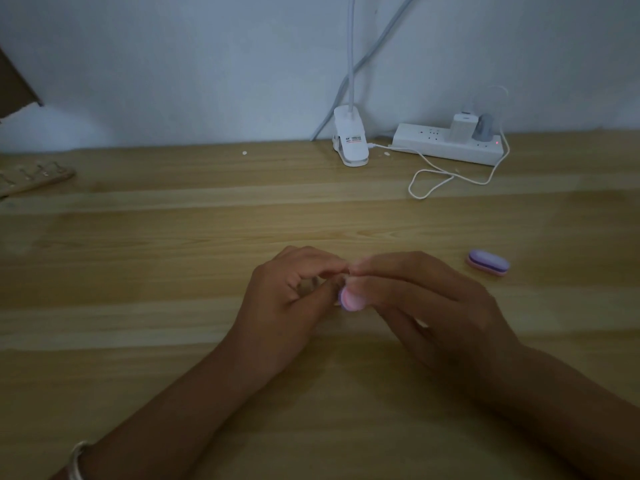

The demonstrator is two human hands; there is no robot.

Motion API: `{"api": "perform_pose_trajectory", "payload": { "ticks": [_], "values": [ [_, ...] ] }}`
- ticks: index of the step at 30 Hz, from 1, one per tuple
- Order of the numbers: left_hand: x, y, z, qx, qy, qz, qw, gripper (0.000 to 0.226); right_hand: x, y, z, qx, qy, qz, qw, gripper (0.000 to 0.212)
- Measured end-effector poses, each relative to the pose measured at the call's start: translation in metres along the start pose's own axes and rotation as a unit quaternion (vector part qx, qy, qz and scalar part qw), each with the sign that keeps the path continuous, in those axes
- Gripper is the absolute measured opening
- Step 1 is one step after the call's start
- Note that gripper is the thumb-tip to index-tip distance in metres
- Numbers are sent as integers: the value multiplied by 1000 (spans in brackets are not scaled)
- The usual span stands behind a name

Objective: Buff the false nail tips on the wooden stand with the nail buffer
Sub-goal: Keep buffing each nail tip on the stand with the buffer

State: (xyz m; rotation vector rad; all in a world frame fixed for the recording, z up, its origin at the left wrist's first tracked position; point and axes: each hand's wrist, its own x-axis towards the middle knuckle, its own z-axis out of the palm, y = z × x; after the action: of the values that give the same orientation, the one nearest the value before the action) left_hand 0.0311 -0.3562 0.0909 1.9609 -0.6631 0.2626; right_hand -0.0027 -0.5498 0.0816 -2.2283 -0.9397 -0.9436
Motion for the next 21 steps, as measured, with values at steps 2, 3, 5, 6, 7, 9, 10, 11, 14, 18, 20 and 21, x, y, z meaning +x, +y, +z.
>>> {"api": "perform_pose_trajectory", "payload": {
  "ticks": [2,3,5,6,7,9,10,11,14,18,20,21],
  "values": [
    [0,0,0,-5,-2,-5,1000,16,1,3,-4,-9,-1,3,1000,17],
    [1,1,0,-8,-1,-7,1000,13,2,6,-7,-23,3,17,1000,18],
    [1,2,0,-10,-5,-8,1000,11,3,8,-8,-32,15,35,999,19],
    [1,2,0,-12,-9,-9,1000,13,2,5,-5,-25,18,33,999,18],
    [1,1,0,-17,-11,-11,1000,16,1,1,-1,-15,19,24,999,16],
    [1,0,0,-25,-12,-11,1000,19,0,-2,3,-9,20,5,1000,16],
    [0,0,0,-26,-11,-11,1000,17,1,0,1,-11,20,6,1000,15],
    [0,0,0,-26,-8,-12,1000,14,2,3,-2,-14,22,13,1000,16],
    [1,1,0,-38,-6,-22,999,12,2,6,-3,-6,24,22,999,18],
    [1,2,0,-40,-6,-15,999,14,1,3,-1,-2,19,12,1000,16],
    [1,2,0,-40,-11,-22,999,15,4,8,-6,-24,29,26,999,16],
    [1,3,0,-42,-14,-25,999,17,4,8,-7,-25,33,29,999,16]
  ]
}}
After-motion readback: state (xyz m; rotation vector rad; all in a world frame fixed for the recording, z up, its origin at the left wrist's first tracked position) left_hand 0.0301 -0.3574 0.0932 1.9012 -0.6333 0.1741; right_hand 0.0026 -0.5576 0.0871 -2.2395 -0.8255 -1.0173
